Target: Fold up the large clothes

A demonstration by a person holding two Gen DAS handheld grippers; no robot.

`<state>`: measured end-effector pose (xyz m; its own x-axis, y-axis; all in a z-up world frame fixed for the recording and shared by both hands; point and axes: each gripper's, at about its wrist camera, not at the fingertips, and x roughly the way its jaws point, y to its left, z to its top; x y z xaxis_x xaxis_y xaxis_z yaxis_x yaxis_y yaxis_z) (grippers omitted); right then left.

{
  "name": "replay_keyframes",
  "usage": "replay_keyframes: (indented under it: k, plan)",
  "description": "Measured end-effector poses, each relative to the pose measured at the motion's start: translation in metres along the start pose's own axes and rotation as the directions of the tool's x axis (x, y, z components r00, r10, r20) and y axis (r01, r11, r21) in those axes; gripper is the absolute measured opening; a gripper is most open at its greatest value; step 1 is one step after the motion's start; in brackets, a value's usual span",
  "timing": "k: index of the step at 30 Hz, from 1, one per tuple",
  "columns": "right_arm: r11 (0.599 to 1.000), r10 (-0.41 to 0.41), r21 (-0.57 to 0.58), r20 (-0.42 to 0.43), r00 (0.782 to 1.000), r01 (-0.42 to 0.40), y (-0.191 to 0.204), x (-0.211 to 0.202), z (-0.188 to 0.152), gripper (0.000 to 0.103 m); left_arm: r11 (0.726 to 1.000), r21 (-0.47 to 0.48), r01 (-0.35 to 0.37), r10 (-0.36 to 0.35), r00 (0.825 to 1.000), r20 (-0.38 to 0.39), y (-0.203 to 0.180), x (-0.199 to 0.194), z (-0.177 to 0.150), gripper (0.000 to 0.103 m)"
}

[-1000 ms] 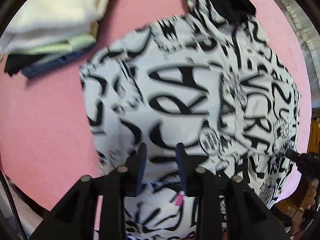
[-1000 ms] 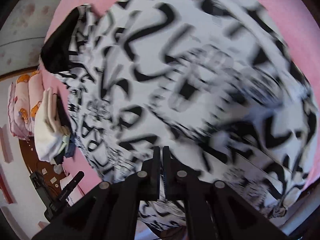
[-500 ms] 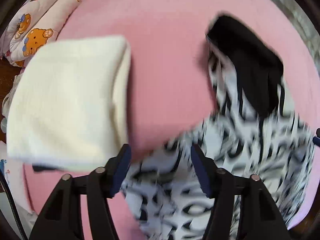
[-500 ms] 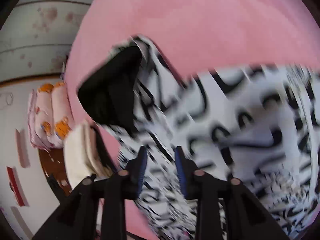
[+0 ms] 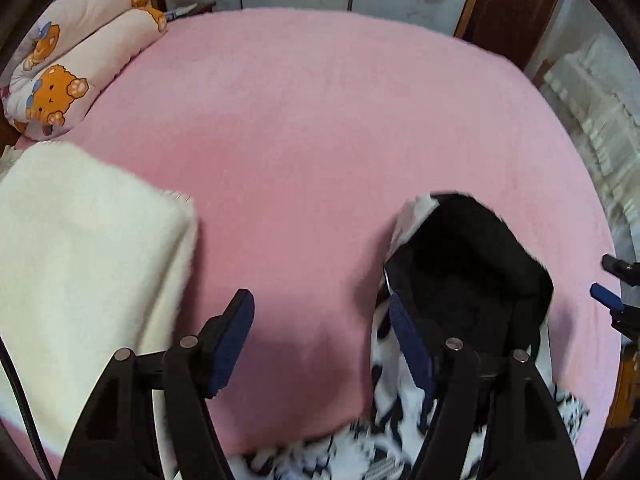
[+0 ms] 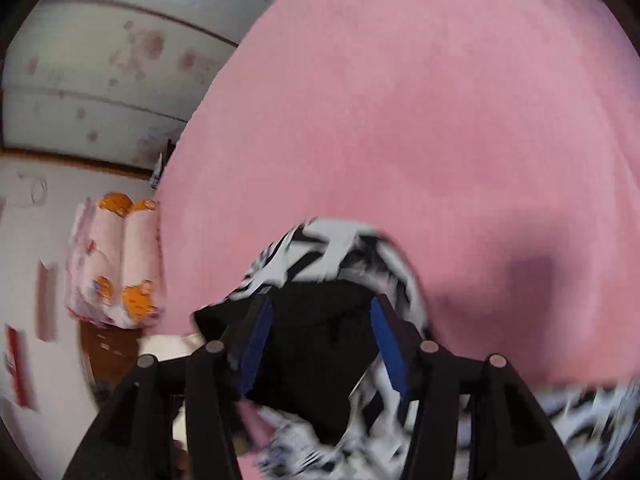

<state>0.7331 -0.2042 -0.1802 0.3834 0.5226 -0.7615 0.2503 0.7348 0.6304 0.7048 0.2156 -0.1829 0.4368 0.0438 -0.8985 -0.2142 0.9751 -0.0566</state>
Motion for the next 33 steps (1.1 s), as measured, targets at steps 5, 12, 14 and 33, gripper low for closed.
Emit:
replay_keyframes:
  k: [5, 12, 14, 33]
  plan:
    - [0.997, -0.031, -0.071, -0.017, 0.999, 0.03, -0.021, 0.039, 0.025, 0.052, 0.985, -0.125, 0.122, -0.12, 0.992, 0.025, 0.018, 0.037, -0.007, 0.069]
    - [0.994, -0.006, -0.111, -0.12, 0.993, -0.007, -0.039, 0.089, 0.039, 0.052, 0.952, -0.12, 0.282, -0.29, 0.955, -0.06, 0.013, 0.088, -0.016, 0.068]
    - [0.992, -0.002, -0.126, -0.16, 0.987, -0.018, -0.041, 0.104, 0.04, 0.052, 0.946, -0.099, 0.308, -0.316, 0.945, -0.087, 0.004, 0.101, -0.016, 0.064]
    - [0.939, 0.088, -0.317, -0.152, 0.984, -0.133, -0.004, 0.105, 0.025, 0.004, 0.958, 0.0, 0.287, -0.287, 0.958, -0.002, -0.058, 0.108, -0.011, 0.004]
